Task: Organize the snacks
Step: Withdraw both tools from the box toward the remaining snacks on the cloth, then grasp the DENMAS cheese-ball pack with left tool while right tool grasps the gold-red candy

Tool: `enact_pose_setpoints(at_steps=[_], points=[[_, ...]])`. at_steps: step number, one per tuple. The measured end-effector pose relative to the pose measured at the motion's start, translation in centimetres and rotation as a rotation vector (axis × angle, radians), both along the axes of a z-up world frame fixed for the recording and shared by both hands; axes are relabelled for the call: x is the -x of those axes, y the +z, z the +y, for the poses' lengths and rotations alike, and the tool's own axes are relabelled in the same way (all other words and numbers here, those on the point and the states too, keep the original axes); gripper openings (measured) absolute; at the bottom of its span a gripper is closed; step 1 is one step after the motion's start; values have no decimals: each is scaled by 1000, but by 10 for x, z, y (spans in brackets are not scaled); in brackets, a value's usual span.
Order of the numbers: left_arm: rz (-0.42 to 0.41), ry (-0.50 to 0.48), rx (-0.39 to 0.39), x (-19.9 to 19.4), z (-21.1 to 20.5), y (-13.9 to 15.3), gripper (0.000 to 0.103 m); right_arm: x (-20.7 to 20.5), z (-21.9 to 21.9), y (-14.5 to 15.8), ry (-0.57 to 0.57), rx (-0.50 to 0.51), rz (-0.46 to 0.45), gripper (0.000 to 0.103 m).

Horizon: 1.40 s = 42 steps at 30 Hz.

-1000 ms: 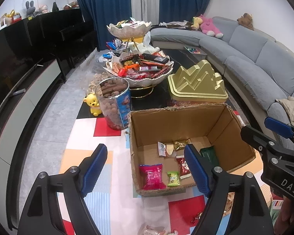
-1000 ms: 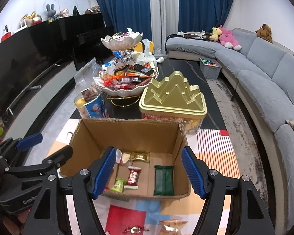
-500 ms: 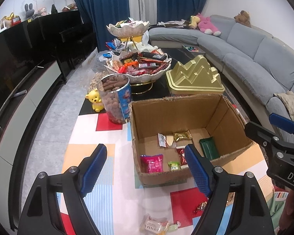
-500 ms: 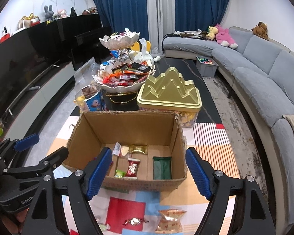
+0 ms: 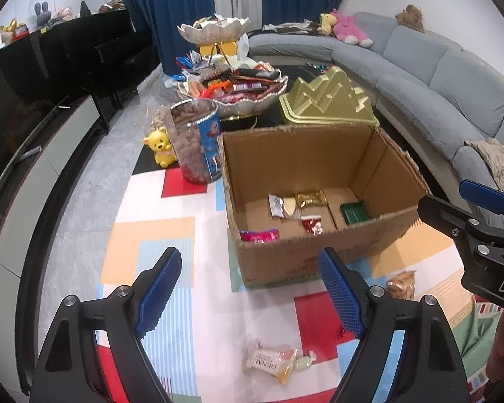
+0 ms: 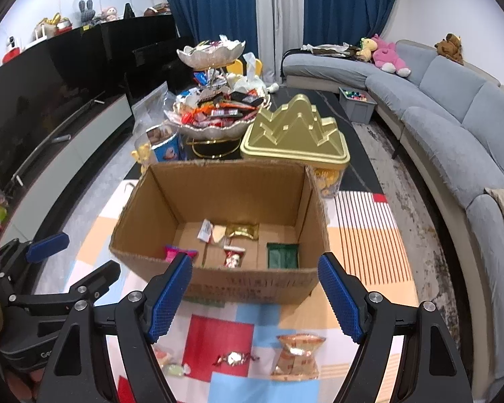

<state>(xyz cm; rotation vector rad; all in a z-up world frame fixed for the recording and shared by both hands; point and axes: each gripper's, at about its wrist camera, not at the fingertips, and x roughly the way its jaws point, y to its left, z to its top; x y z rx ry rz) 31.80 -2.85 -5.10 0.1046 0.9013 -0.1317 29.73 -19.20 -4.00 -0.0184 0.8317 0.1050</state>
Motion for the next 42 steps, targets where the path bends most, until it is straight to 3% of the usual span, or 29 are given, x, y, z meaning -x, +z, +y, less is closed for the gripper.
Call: enact_pose_setpoints(at_steps=[20,42], points=[[106,-46,-19,38,7,-51,83,33,13,-54,34,46,95,78],[244,-127,-23,43,8,-112,80,37,27,-114,108,86,217,78]])
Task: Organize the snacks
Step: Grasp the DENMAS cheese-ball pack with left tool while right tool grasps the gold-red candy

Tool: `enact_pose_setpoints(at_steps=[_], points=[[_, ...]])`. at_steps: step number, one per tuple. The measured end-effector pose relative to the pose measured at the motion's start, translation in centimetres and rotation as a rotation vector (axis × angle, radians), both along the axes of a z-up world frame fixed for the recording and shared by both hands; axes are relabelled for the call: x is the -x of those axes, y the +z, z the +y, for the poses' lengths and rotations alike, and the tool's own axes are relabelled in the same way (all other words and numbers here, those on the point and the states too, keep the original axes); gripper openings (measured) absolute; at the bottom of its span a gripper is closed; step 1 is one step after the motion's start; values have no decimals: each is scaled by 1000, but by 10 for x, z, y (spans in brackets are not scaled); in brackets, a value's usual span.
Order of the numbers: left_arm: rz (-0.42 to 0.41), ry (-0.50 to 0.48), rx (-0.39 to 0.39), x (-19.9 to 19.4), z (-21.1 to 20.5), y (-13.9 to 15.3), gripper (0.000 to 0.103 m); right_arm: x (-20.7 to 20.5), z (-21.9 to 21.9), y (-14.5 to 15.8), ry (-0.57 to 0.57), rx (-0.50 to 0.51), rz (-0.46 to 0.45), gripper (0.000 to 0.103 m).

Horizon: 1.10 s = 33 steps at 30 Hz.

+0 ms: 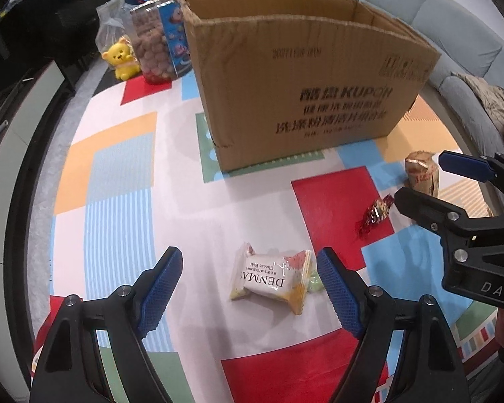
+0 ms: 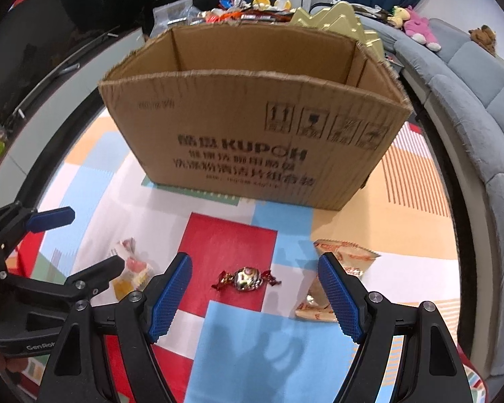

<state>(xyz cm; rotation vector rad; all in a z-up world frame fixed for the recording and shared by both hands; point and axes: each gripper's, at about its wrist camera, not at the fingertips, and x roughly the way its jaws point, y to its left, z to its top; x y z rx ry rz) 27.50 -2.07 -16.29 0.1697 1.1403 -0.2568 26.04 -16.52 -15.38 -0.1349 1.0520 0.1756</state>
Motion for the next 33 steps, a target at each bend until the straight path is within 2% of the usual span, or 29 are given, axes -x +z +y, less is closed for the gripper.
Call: enact_pose_setpoints(at_steps=[7,11,18,24,27,28,30,33], points=[[33,-12,12,-2,-1,-13,79,-5,1,-17,12,9,37,78],[54,-12,10,-5,-1,-22,74,-8,2,-27,16,13,59,78],[81,1,24,-5,-1,-33,72,-13,1,-46,6,15,99,76],[96,13,35,-8,4,-39,65,-16,1,-55,-12,2,121,69],[108,18,51,-8,5,-42,57,-16,2,-57,-7,-10,128,59],[106,18,54,-8,6,-42,57,-15,1,-58,-4,-9,130,55],[104,18,60,-7,5,-42,56,-15,5,-61,-2,-9,133,54],[103,17,66,-6,6,-43,54,-17,10,-68,-5,-20,147,46]])
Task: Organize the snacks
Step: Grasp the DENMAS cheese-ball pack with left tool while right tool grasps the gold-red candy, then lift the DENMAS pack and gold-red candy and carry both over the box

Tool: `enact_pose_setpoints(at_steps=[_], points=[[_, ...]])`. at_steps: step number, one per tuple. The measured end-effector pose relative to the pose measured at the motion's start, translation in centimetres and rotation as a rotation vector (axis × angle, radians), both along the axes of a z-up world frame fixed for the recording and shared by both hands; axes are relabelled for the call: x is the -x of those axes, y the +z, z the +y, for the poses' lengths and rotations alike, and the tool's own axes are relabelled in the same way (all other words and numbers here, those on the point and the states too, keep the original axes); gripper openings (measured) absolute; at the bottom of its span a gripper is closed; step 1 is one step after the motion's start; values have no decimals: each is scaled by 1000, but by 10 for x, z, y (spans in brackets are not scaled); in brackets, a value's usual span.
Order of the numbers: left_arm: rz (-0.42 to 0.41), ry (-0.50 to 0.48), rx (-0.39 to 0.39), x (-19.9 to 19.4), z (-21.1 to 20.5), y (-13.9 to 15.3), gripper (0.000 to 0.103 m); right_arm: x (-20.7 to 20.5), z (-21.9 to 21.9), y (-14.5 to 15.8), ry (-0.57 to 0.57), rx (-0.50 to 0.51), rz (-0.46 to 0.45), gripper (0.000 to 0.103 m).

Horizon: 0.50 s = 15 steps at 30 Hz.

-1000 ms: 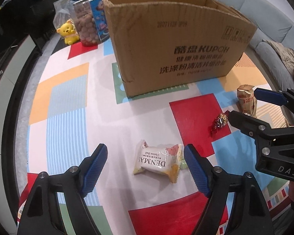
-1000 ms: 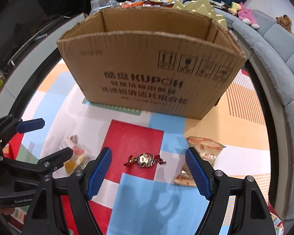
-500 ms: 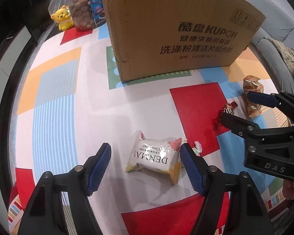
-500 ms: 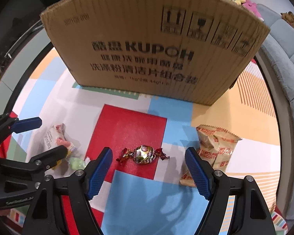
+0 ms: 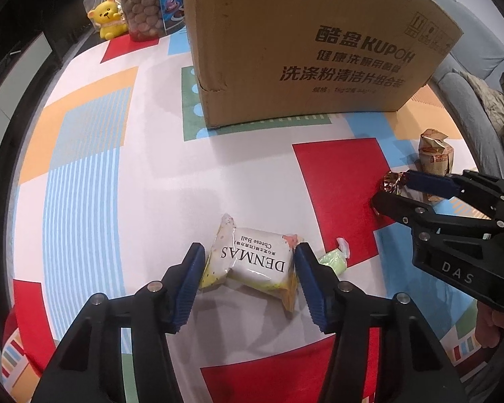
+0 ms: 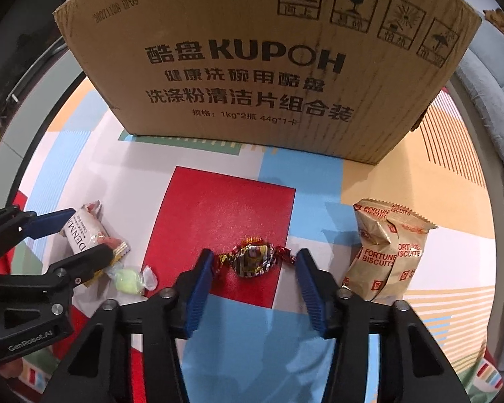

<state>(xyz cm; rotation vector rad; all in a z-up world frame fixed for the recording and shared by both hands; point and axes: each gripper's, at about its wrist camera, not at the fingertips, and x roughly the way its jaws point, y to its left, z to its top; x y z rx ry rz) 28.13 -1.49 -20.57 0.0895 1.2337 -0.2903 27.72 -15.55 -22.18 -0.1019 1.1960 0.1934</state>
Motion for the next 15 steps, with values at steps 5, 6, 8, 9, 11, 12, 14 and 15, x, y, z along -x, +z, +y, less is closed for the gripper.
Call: enact_pose_setpoints(at_steps=[5,6,8,9,11,12,14,15], points=[[-5,-2,1,1,-1,1,50,3,2,-3,13,-2,-5,36],[-5,-1,3,1,-1,2,49,3,2,-4,13,-4,-5,36],[-6,0,0,2,-2,2,48,1,1,-3,11,-9,-4,35],[-6,2,-1,3,-2,3,47,1,1,-3,10,-11,-4,35],[-7,5,0,3,-2,4,47,1,1,-1,10,-14,-8,35],[-10,6,-2,4,-2,5,47,1,2,1,11,-16,-11,35],[-19,7,-3,4,-1,8,47,3,0,6,13,-19,-17,35],[-21,7,-4,4,-1,10,47,4,0,8,13,-21,-20,35]])
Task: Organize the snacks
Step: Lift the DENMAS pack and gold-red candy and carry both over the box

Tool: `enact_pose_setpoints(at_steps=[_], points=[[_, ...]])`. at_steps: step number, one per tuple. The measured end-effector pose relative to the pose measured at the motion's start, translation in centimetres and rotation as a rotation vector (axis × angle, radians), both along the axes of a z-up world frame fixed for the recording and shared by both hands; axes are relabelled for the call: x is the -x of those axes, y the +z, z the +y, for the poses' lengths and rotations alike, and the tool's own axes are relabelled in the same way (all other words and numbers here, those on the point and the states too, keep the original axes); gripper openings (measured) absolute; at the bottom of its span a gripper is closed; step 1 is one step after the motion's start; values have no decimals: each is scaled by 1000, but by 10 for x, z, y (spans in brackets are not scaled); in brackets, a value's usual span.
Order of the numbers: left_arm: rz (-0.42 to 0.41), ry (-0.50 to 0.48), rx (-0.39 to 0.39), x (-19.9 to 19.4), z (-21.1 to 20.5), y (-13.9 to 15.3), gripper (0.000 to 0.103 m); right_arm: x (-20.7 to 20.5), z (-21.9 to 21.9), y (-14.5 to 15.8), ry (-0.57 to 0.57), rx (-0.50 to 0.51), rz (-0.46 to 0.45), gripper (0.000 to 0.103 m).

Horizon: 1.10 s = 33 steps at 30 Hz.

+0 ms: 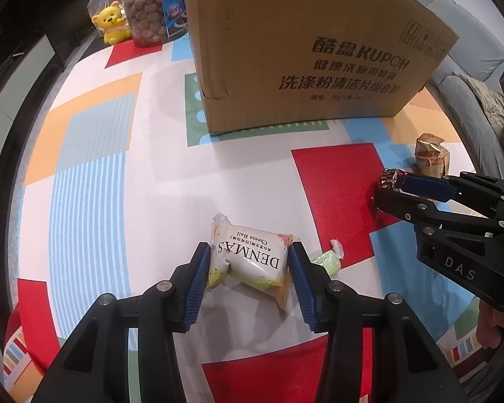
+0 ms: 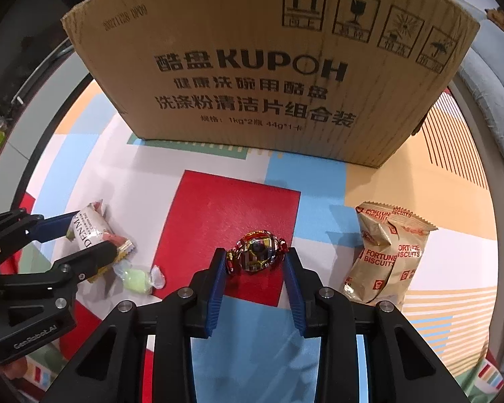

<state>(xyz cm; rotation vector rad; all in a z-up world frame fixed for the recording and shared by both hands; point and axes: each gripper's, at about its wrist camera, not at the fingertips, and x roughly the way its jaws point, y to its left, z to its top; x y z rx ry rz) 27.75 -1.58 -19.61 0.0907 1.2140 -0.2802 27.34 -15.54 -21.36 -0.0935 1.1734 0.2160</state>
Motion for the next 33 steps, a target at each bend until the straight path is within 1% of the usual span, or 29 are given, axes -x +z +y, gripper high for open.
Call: enact_pose_setpoints(at_steps=[12,16,29,33], points=[[-37,22,-3,-2,4,19,47,2,-3,27,8,-23,-41,35],[-57,32,-6,1,5,29,47,4,-5,40,5,-27,-50,35],[-85,46,-11,5,-1,57,47,10,-13,81,-10,-48,-96,35],[-99,48,-11,4,-3,66,47,10,-13,86,-14,-53,-109,35]])
